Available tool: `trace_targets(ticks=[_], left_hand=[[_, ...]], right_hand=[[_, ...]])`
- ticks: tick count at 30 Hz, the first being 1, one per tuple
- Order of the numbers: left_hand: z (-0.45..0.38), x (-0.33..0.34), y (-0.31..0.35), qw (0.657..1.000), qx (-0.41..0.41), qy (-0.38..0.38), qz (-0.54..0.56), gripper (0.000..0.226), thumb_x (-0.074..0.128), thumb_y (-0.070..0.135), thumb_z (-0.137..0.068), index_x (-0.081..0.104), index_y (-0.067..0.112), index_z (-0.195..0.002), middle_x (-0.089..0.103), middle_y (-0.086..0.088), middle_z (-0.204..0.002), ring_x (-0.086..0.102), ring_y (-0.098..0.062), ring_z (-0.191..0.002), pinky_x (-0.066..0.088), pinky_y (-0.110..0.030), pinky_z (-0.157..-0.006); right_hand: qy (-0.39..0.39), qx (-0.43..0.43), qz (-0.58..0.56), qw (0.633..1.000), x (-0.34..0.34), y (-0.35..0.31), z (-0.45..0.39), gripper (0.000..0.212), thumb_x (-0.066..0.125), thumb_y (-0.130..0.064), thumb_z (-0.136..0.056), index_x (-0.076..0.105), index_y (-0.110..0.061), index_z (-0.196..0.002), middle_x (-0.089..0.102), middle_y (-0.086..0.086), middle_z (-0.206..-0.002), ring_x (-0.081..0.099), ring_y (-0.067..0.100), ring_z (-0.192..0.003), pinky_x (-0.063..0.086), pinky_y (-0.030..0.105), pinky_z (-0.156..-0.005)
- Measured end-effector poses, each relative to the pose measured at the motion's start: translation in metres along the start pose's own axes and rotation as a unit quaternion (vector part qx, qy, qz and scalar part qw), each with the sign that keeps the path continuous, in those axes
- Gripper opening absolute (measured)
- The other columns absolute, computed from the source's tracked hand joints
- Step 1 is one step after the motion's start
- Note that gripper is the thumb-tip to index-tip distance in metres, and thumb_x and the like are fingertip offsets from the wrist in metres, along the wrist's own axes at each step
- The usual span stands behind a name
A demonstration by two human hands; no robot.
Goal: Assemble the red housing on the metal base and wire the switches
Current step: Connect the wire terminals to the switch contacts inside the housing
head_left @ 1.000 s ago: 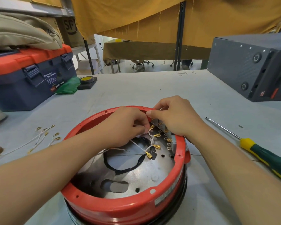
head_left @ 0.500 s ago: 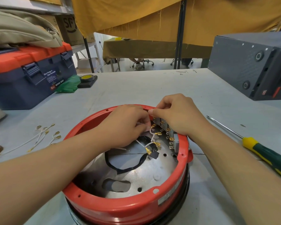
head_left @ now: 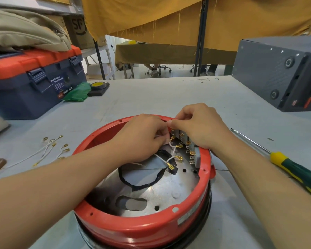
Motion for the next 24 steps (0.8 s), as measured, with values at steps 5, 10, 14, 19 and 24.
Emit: trace_targets(ticks=[5, 10, 14, 19, 24], left_hand=[[0.0, -0.006, 0.0, 0.998, -0.005, -0.015, 0.064, 0.013, 0.063, 0.017, -0.083, 0.069, 0.025, -0.076, 0.07, 0.007, -0.078, 0.061, -0.002, -0.075, 0.05, -0.024, -0.074], [0.005, -0.012, 0.001, 0.997, 0.005, 0.012, 0.075, 0.01, 0.065, 0.016, -0.08, 0.073, 0.023, -0.079, 0.067, 0.007, -0.082, 0.059, -0.001, -0.077, 0.044, -0.013, -0.069], [0.007, -0.014, 0.007, 0.995, 0.023, 0.016, 0.1, 0.007, 0.069, 0.02, -0.08, 0.075, 0.024, -0.08, 0.061, 0.006, -0.078, 0.055, -0.005, -0.07, 0.041, -0.015, -0.063], [0.005, -0.003, 0.01, 0.992, 0.008, -0.034, 0.119, 0.012, 0.069, 0.032, -0.079, 0.075, 0.022, -0.076, 0.066, 0.003, -0.067, 0.057, -0.009, -0.063, 0.043, -0.021, -0.059], [0.003, 0.003, 0.012, 0.99, -0.001, -0.054, 0.13, 0.013, 0.073, 0.031, -0.076, 0.07, 0.019, -0.074, 0.059, 0.009, -0.058, 0.053, 0.001, -0.056, 0.039, -0.01, -0.053]], right_hand=[[-0.031, -0.003, -0.025, 0.999, 0.0, 0.002, 0.003, 0.017, 0.068, -0.035, -0.083, 0.069, -0.019, -0.088, 0.064, -0.008, -0.08, 0.057, 0.004, -0.074, 0.041, 0.014, -0.06], [-0.045, -0.009, -0.029, 0.999, 0.0, 0.002, 0.003, 0.011, 0.065, -0.033, -0.085, 0.066, -0.023, -0.088, 0.06, -0.011, -0.08, 0.052, -0.001, -0.07, 0.037, 0.0, -0.052], [-0.046, -0.008, -0.027, 0.999, 0.0, 0.002, 0.002, 0.013, 0.065, -0.033, -0.085, 0.068, -0.022, -0.09, 0.063, -0.008, -0.084, 0.053, -0.001, -0.071, 0.037, 0.005, -0.051], [-0.045, -0.007, -0.034, 0.998, 0.0, 0.002, 0.002, 0.013, 0.065, -0.031, -0.085, 0.069, -0.021, -0.092, 0.063, -0.009, -0.084, 0.054, 0.0, -0.074, 0.035, 0.011, -0.057], [-0.042, -0.012, -0.031, 0.999, 0.0, 0.002, 0.002, 0.014, 0.065, -0.031, -0.085, 0.069, -0.02, -0.091, 0.065, -0.006, -0.085, 0.054, 0.001, -0.072, 0.039, 0.006, -0.053]])
Point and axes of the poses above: each hand's wrist, its own z-axis away from the middle knuckle, its own x-axis out of the palm, y = z × x, the point moved 4 cm from there along -z, towards the middle knuckle
